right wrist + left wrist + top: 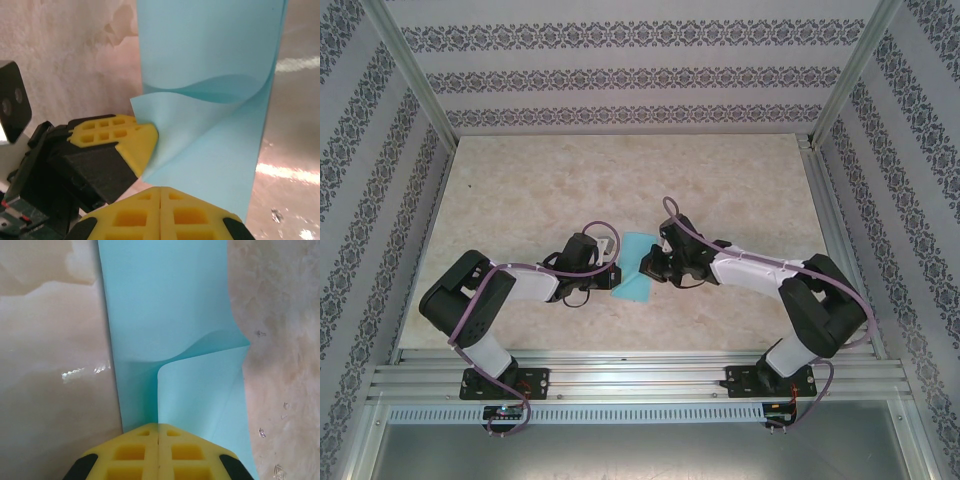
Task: Fold a paper plane with a square sheet of paper (fold left side to right side)
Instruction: Fold the triangle a second time at the center of the table.
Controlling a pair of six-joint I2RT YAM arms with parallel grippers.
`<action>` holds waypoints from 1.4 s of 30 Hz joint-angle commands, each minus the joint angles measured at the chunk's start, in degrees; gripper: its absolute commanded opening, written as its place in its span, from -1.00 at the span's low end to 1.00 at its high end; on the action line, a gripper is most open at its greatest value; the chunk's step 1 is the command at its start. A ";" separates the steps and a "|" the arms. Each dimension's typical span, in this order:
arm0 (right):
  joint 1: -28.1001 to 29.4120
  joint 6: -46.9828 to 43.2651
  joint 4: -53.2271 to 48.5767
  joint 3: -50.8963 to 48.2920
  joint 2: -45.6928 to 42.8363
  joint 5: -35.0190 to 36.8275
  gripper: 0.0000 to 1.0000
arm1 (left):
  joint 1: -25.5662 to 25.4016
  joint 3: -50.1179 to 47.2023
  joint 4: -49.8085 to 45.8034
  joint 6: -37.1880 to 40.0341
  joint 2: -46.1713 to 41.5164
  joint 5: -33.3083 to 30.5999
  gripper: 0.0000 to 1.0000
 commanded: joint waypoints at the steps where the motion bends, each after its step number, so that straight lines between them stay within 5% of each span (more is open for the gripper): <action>1: 0.62 1.17 3.49 2.78 3.22 1.90 -0.87 | 0.44 0.22 -3.09 1.48 0.13 0.33 -0.98; 17: 2.37 2.11 3.74 6.87 12.75 1.14 -0.88 | 0.44 0.99 -3.30 1.85 1.19 0.93 -0.98; 42: 2.45 0.02 0.20 6.39 13.76 2.32 -0.86 | 0.36 1.78 -3.79 2.27 2.34 1.76 -0.98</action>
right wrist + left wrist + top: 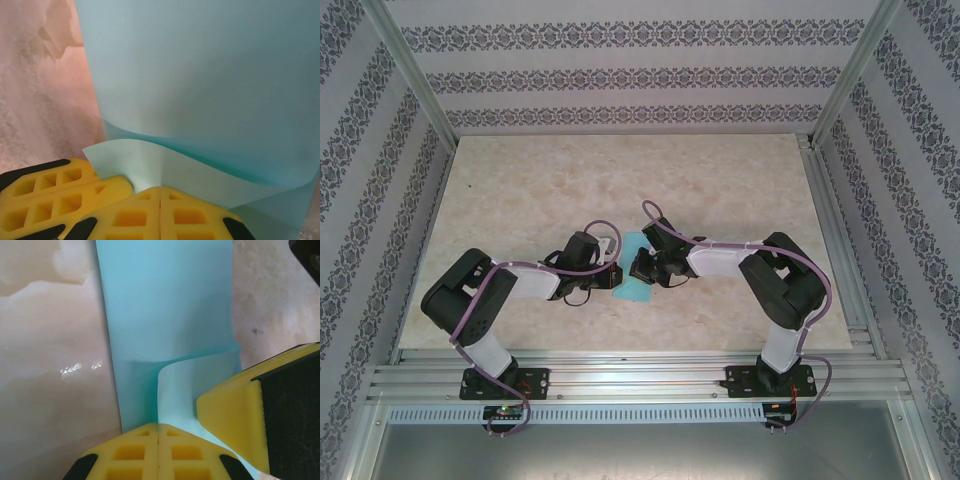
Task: Fold a paper plane with a square sheet of paper (fold left side to right side)
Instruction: Fold the triangle a second time at the center of the table.
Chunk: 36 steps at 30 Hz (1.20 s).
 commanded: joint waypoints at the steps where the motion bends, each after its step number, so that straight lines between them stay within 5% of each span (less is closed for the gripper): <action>1: 0.60 -1.45 -1.16 0.71 0.93 1.23 -0.86 | 0.36 0.59 -2.85 1.78 1.60 0.45 -0.98; 11: 0.60 -1.49 -1.60 -1.19 1.55 1.23 -0.87 | 0.36 0.44 -3.22 1.96 0.73 0.68 -0.95; 21: 0.69 -1.92 -2.30 -2.06 3.00 0.90 -0.87 | 3.11 0.96 -10.51 2.54 -10.93 -1.16 -0.51; 28: 0.92 -2.03 -1.77 -1.68 3.35 0.61 -0.87 | 5.44 -0.47 -12.38 0.66 -19.25 2.65 -0.61; 36: 1.09 -2.02 -1.61 -1.25 4.01 0.17 -0.87 | 4.79 -2.91 -1.49 -6.79 -13.58 11.02 -0.69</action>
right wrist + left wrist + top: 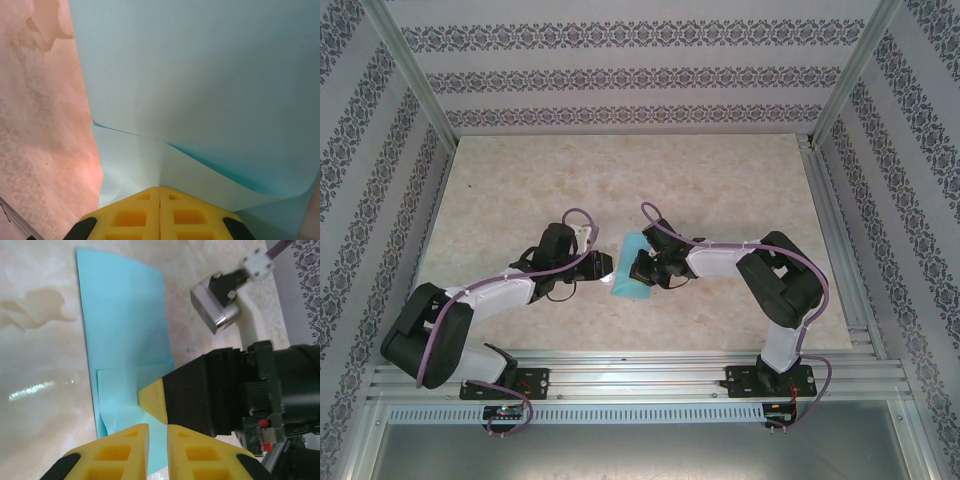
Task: Fold a paper plane with a square sheet of paper (fold left side to right side)
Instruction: Fold the triangle a second time at the center of the table.
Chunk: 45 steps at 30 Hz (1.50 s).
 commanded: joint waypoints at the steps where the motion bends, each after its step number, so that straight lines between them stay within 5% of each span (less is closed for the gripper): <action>1: 1.06 -0.85 -2.52 -0.80 2.96 0.98 -0.87 | -0.60 -0.18 5.68 -3.51 3.29 5.40 -0.70; 14: 1.08 -1.17 -3.33 -0.38 3.05 1.00 -0.86 | -3.50 4.30 5.75 -3.88 13.47 8.32 -0.76; 25: 1.00 -1.27 -3.65 -0.11 3.14 0.85 -0.86 | -4.03 6.11 -5.82 3.69 14.31 4.11 -0.77; 45: 0.46 -2.57 -3.73 0.30 2.18 0.49 -0.83 | -4.03 6.93 -9.96 5.81 16.08 -1.96 -0.78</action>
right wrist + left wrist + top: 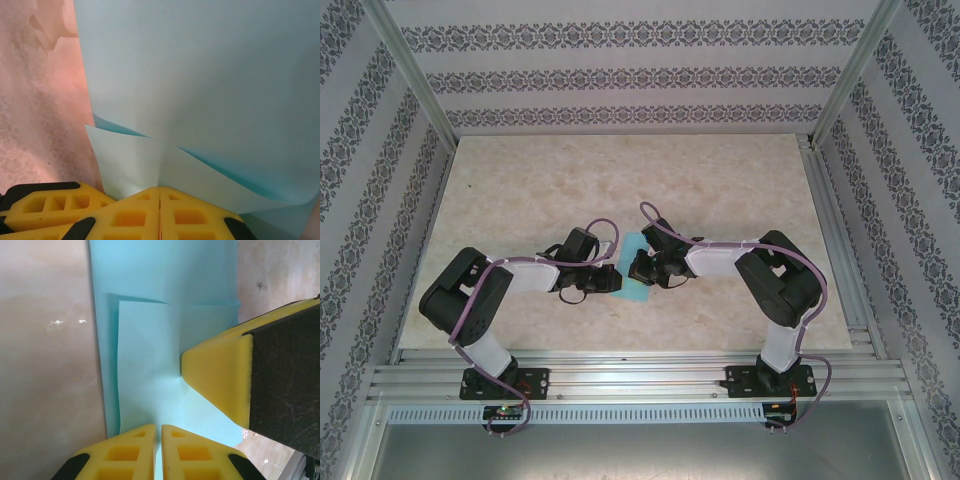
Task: Fold a paper plane with a square sheet of paper (fold left side to right side)
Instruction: Fold the triangle a second time at the center of the table.
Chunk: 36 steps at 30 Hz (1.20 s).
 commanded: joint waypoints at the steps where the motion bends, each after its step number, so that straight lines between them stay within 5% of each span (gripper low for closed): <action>1: 0.26 -2.57 -3.35 0.03 0.84 0.95 -0.82 | -0.55 0.19 -2.49 2.34 0.95 -3.70 -0.78; 8: -0.90 -8.51 -9.74 4.86 -6.08 1.53 -0.72 | -0.66 -1.25 -2.09 2.69 1.79 -3.75 -0.79; 11: -1.20 -11.43 -15.00 6.49 -6.28 0.45 -0.96 | -0.71 -1.53 -2.23 2.91 1.96 -3.85 -0.79; 36: 0.71 -18.31 -23.62 14.47 6.14 -0.14 -1.00 | -2.82 -0.69 -5.56 4.32 3.45 -8.28 -0.82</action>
